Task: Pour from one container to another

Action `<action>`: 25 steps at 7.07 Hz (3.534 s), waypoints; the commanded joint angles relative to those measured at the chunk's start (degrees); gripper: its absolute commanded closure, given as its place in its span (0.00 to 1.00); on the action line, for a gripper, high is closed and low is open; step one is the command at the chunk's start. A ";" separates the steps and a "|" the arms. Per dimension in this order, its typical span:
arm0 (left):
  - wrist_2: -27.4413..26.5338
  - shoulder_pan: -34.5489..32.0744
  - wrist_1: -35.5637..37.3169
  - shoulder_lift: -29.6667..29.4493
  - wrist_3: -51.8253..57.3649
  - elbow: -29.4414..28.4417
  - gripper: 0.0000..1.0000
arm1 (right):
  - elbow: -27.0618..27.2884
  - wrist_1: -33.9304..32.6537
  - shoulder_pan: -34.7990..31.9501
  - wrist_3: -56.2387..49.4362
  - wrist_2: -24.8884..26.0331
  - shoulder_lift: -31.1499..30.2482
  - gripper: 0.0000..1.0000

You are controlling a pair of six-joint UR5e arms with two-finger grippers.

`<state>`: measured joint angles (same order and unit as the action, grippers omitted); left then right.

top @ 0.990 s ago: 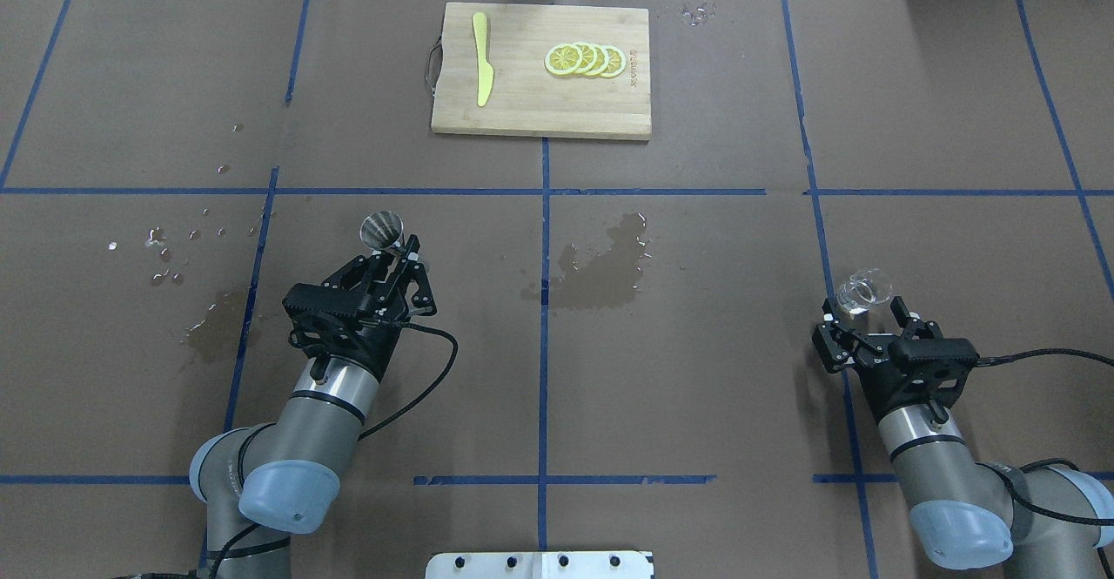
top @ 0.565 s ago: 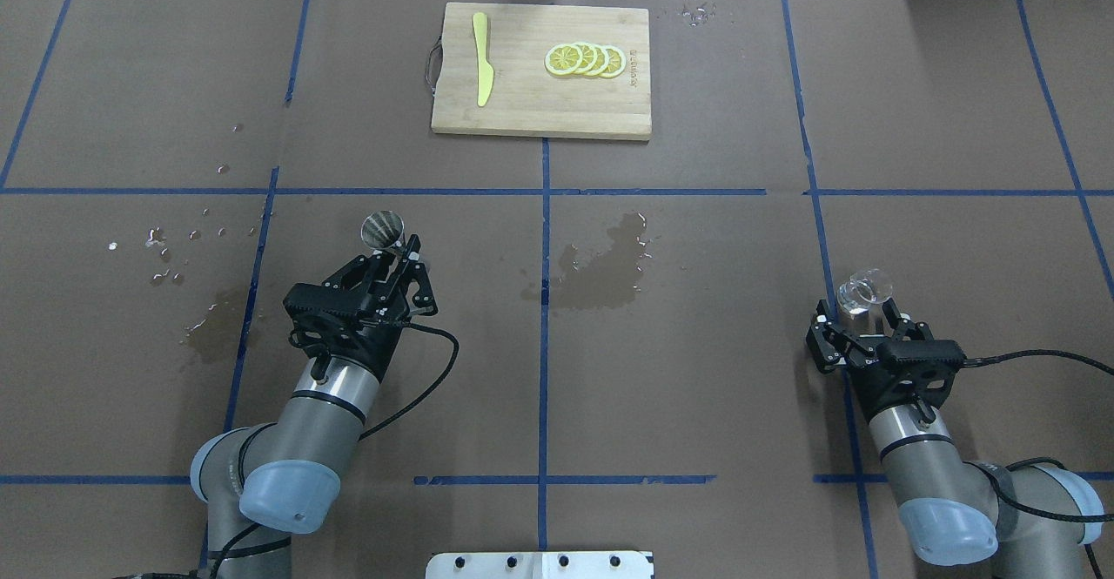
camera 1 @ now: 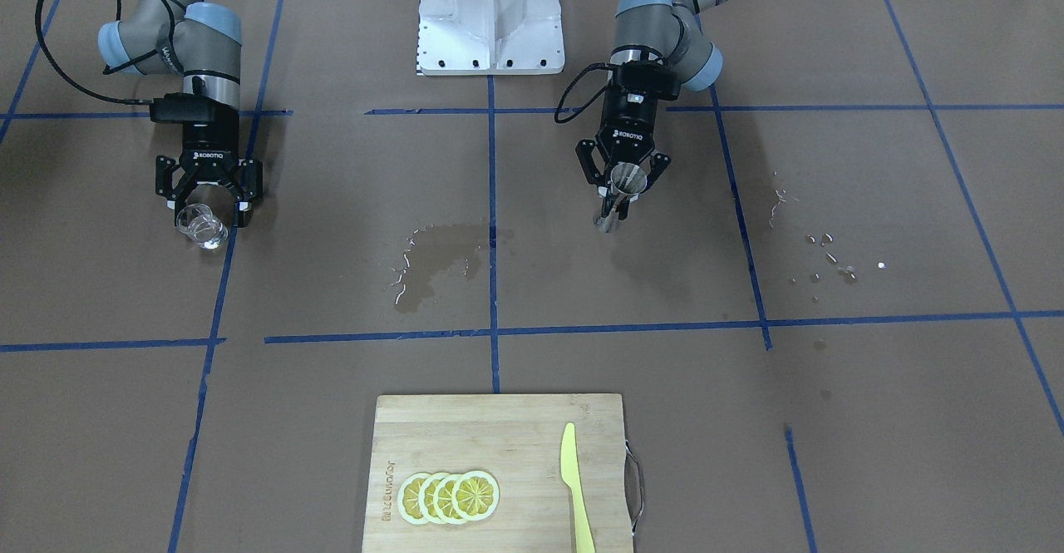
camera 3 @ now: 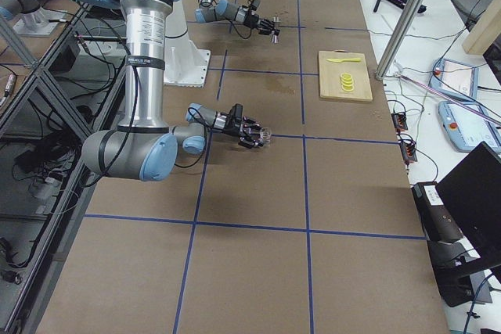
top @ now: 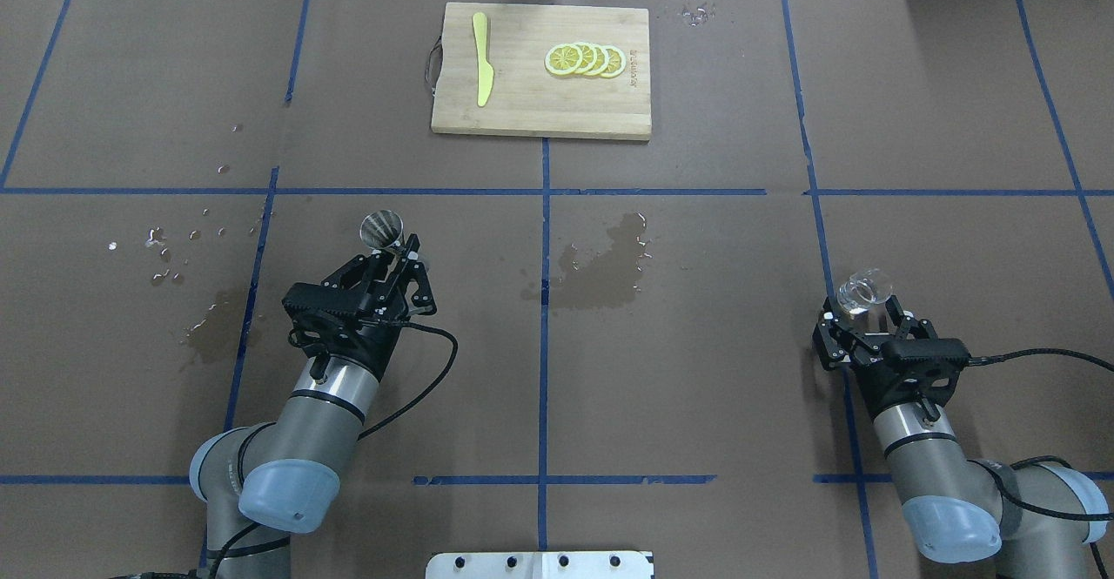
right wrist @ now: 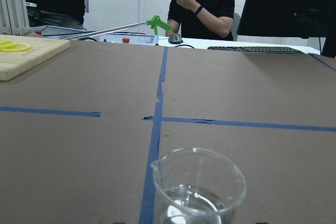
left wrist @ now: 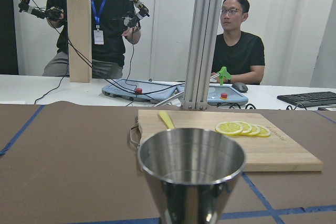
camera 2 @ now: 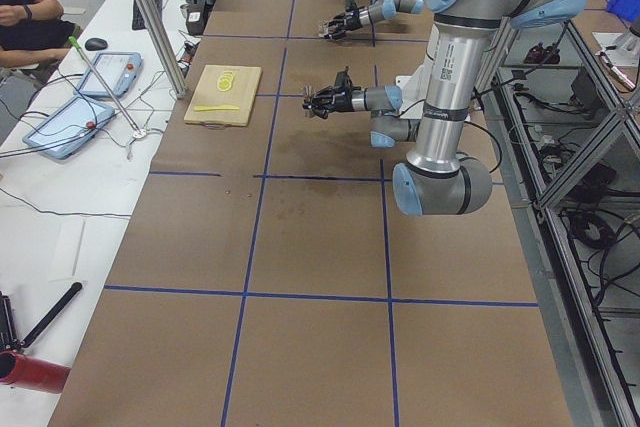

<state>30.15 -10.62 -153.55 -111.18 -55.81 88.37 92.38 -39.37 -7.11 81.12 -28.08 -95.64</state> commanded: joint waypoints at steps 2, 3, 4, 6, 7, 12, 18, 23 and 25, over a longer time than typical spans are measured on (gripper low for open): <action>0.09 -0.10 -0.09 0.09 0.00 -0.04 1.00 | -0.01 0.00 -0.01 0.00 -0.05 0.19 0.14; 0.09 -0.10 -0.09 0.18 0.00 -0.04 1.00 | -0.01 0.00 -0.18 0.00 -0.05 0.27 0.15; 0.00 -0.10 -0.17 0.26 0.00 -0.04 1.00 | 0.08 0.09 -0.71 -0.09 -0.13 0.36 0.15; 0.00 -0.02 -0.18 0.26 0.00 0.05 1.00 | -0.18 3.49 -1.24 -0.70 -0.13 0.36 0.17; 0.09 -0.10 -0.18 0.26 0.00 0.05 1.00 | -0.54 3.69 -1.33 -1.31 -0.13 0.45 0.17; 0.09 -0.02 -0.18 0.35 0.00 -0.12 1.00 | -0.89 3.78 -1.50 -2.63 -0.48 0.54 0.18; 0.00 -0.02 -0.26 0.26 0.00 -0.12 1.00 | -0.89 3.78 -2.38 -2.72 -0.57 0.89 0.28; 0.00 -0.02 -0.18 0.18 0.00 0.23 1.00 | -1.69 3.95 -2.64 -4.73 -0.92 0.98 0.63; 0.00 -0.02 -0.18 0.09 0.09 0.32 1.00 | 0.06 5.26 -3.26 -5.88 -2.23 1.41 0.80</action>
<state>30.15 -10.64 -153.72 -111.06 -55.76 88.63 91.32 -35.05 -9.90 76.24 -29.33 -94.52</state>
